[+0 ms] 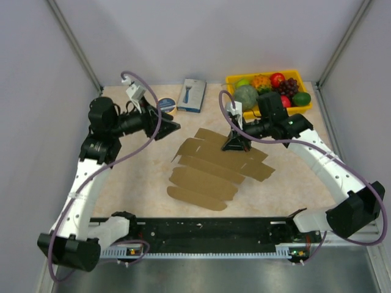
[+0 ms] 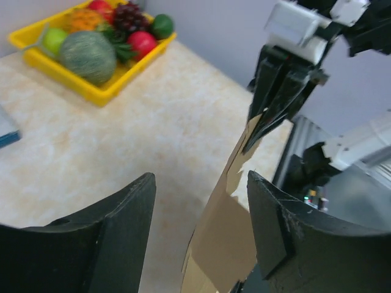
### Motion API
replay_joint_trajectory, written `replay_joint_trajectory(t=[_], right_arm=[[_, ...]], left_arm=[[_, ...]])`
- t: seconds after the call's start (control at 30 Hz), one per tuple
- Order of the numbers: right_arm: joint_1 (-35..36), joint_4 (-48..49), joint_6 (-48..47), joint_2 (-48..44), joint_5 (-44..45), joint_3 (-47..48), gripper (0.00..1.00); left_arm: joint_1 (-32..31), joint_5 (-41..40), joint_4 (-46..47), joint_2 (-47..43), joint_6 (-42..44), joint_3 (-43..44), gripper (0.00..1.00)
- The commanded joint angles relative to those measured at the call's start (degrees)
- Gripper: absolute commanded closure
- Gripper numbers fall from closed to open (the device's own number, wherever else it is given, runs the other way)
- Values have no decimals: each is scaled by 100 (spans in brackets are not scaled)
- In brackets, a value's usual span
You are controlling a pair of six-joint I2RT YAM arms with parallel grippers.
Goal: Fold the paper box
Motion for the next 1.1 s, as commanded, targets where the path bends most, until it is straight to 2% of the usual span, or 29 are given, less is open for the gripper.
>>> replay_joint_trajectory(t=[0.0, 0.07, 0.17, 0.2, 0.43, 0.57, 0.77, 0.87, 1.0, 1.07], right_arm=[[-28, 60, -44, -180, -450, 230, 100], [-28, 60, -52, -180, -520, 256, 100], [-28, 42, -26, -145, -661, 309, 100], [-19, 42, -26, -136, -696, 318, 100], [-19, 16, -70, -31, -784, 327, 100], [-19, 7, -79, 31, -828, 353, 100], [-10, 16, -35, 66, -749, 423, 100], [7, 16, -9, 101, -714, 467, 100], [42, 7, 35, 171, -696, 494, 100], [86, 16, 35, 163, -705, 494, 100]], left_arm=[[24, 2258, 2143, 955, -1879, 339, 37], [-72, 2351, 2508, 1263, -2198, 321, 38], [-344, 2106, 1973, 1395, -1638, 435, 45], [-467, 2114, 1998, 1431, -1619, 418, 52], [-740, 2158, 1876, 1869, -1496, 584, 71], [-916, 2098, 1517, 2028, -1224, 725, 73], [-1197, 2018, 1471, 2002, -1065, 752, 81], [-1416, 1904, 1418, 1985, -978, 752, 79], [-1584, 1710, 1401, 1818, -845, 646, 63], [-1611, 1597, 1261, 1844, -775, 681, 61]])
